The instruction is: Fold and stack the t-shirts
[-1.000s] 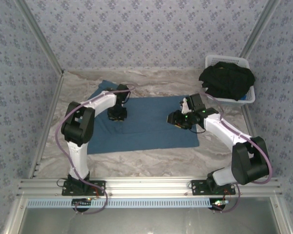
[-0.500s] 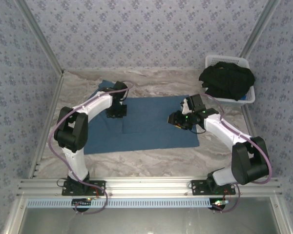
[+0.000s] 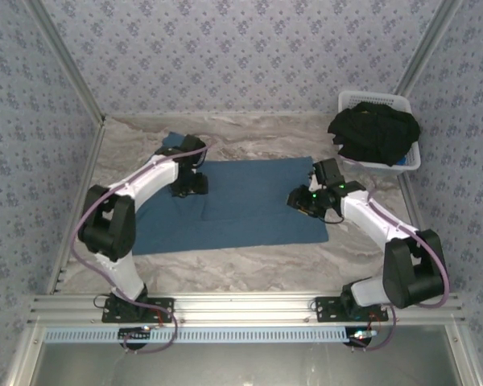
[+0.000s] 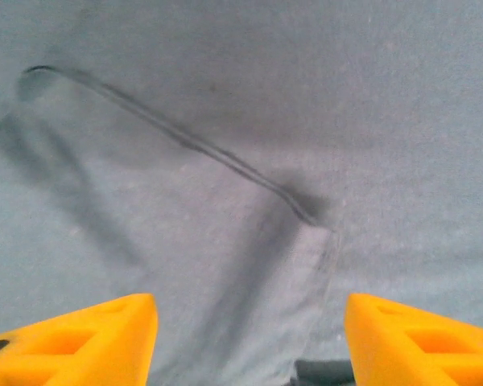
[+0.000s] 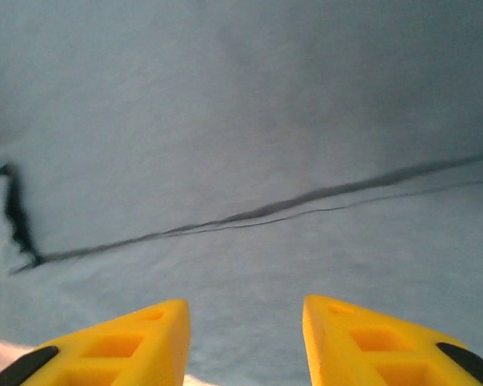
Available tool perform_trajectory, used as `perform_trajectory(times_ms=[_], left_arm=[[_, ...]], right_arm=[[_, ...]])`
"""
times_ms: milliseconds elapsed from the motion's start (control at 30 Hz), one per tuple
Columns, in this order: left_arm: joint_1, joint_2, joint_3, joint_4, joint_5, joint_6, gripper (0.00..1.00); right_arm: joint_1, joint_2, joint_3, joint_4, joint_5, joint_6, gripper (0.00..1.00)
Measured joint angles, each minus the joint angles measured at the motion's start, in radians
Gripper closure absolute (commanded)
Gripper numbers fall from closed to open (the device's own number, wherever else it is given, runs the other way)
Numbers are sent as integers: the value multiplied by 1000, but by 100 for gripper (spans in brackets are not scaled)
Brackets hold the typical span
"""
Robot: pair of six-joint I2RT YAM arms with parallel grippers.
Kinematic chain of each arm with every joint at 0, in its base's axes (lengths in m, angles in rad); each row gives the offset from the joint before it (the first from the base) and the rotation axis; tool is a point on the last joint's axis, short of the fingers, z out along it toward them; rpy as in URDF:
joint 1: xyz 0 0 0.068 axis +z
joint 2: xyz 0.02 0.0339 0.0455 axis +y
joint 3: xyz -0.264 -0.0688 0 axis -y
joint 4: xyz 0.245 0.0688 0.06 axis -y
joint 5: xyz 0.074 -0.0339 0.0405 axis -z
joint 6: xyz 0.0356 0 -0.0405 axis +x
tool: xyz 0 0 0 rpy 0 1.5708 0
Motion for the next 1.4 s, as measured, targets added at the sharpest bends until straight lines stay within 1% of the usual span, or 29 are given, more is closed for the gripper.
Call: perform_trajectory(times_ms=[100, 167, 200, 333, 400, 467, 533, 633, 767, 900, 1000, 1100, 1200, 1267, 1333, 1400], left_arm=[[69, -127, -107, 9, 47, -67, 55], [136, -180, -187, 15, 80, -107, 63], [174, -197, -233, 24, 100, -124, 67], [298, -211, -365, 40, 162, -171, 69], [334, -212, -400, 40, 183, -182, 69], [352, -214, -410, 42, 195, -188, 69], [370, -227, -416, 48, 204, -189, 69], [392, -254, -418, 53, 210, -188, 69], [421, -264, -419, 56, 214, -188, 70], [441, -264, -421, 58, 223, -190, 71], [439, -264, -421, 68, 243, -205, 71], [420, -255, -421, 87, 258, -229, 72], [393, -216, -421, 101, 268, -250, 73], [377, -174, -420, 108, 270, -264, 74], [363, -122, -420, 109, 265, -277, 74], [358, -103, -416, 105, 263, -290, 74]], right_arm=[[-59, -2, -19, -30, 54, 27, 68], [-91, 19, -23, -32, 71, 33, 79], [-106, 38, -24, -29, 77, 35, 83], [-148, 142, -12, -16, 87, 30, 88], [-159, 209, 11, -14, 96, 23, 92], [-167, 261, 37, -18, 111, 18, 95], [-176, 285, 63, -31, 122, 17, 96], [-201, 282, 70, -32, 152, 17, 95], [-236, 276, 70, -43, 159, 17, 94], [-233, 243, 70, -62, 171, 17, 93], [-187, 193, 71, -80, 200, 17, 90], [-97, 164, 84, -87, 216, 17, 86], [-16, 167, 88, -84, 216, 18, 86], [10, 180, 87, -82, 210, 23, 85], [14, 204, 73, -79, 203, 34, 83], [10, 229, 52, -85, 200, 47, 83]])
